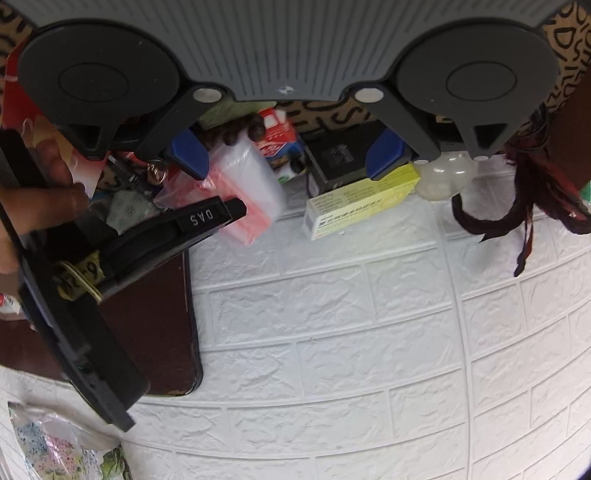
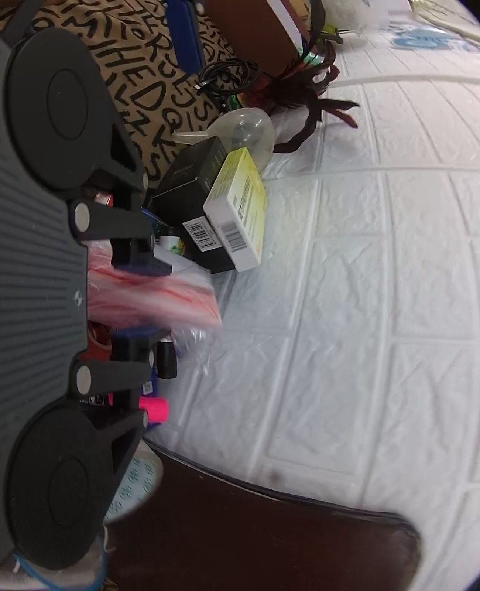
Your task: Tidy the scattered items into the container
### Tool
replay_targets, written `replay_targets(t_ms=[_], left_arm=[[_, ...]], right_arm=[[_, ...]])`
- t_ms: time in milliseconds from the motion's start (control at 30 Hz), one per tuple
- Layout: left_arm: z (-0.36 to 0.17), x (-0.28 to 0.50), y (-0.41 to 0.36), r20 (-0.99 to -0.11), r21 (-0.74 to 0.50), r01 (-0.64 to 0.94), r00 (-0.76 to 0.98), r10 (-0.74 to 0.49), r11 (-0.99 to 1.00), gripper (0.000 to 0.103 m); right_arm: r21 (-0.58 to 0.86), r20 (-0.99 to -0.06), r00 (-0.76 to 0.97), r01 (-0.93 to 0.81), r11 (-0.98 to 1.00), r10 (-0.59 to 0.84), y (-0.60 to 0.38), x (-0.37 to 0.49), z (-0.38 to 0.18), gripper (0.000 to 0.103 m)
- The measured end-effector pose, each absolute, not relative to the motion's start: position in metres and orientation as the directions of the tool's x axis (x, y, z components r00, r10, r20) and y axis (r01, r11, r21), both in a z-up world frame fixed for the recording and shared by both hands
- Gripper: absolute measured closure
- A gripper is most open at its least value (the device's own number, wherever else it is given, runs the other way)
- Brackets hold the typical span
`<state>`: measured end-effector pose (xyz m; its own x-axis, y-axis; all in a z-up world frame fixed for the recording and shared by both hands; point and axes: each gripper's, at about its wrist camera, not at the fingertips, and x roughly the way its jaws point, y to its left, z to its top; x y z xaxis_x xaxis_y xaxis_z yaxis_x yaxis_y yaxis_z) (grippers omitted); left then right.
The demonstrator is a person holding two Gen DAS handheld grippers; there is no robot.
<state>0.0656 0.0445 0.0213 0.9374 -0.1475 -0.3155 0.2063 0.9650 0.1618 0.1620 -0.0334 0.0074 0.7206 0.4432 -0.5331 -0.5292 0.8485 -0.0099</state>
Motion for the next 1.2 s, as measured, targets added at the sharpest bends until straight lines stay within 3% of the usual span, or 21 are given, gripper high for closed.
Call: replay_targets(t_ms=[67, 633, 700, 733, 767, 867, 1000, 1200], left_arm=[[0.024, 0.067, 0.04, -0.312, 0.153, 0.219, 0.936, -0.163, 0.964, 0.009], [0.028, 0.05, 0.048, -0.305, 0.137, 0.222, 0.936, -0.173, 0.965, 0.009], [0.027, 0.044, 0.051, -0.308, 0.138, 0.224, 0.936, -0.173, 0.965, 0.009], [0.027, 0.041, 0.053, -0.306, 0.144, 0.222, 0.937, -0.17, 0.964, 0.009], [0.025, 0.039, 0.054, -0.308, 0.153, 0.222, 0.937, -0.167, 0.963, 0.009], [0.019, 0.036, 0.056, -0.322, 0.163, 0.223, 0.933, -0.162, 0.961, 0.009], [0.013, 0.035, 0.054, -0.353, 0.138, 0.263, 0.914, -0.201, 0.955, 0.009], [0.01, 0.021, 0.03, -0.408, 0.078, 0.438, 0.834, -0.372, 0.896, 0.009]], right_arm=[[-0.04, -0.513, 0.739, -0.53, 0.847, 0.437, -0.036, 0.154, 0.012, 0.097], [-0.017, -0.465, 0.754, -0.532, 0.846, 0.465, -0.071, 0.141, 0.038, 0.098], [-0.069, -0.451, 0.76, -0.553, 0.83, 0.468, -0.069, 0.132, 0.036, 0.059], [-0.112, -0.447, 0.766, -0.56, 0.821, 0.462, -0.067, 0.127, 0.034, 0.016], [-0.149, -0.437, 0.773, -0.566, 0.811, 0.459, -0.067, 0.121, 0.032, 0.007], [-0.162, -0.468, 0.747, -0.598, 0.785, 0.473, -0.07, 0.111, 0.029, 0.015], [-0.107, -0.465, 0.753, -0.57, 0.814, 0.466, -0.088, 0.097, 0.033, 0.015], [-0.027, -0.481, 0.769, -0.492, 0.87, 0.42, -0.136, 0.063, 0.027, 0.004]])
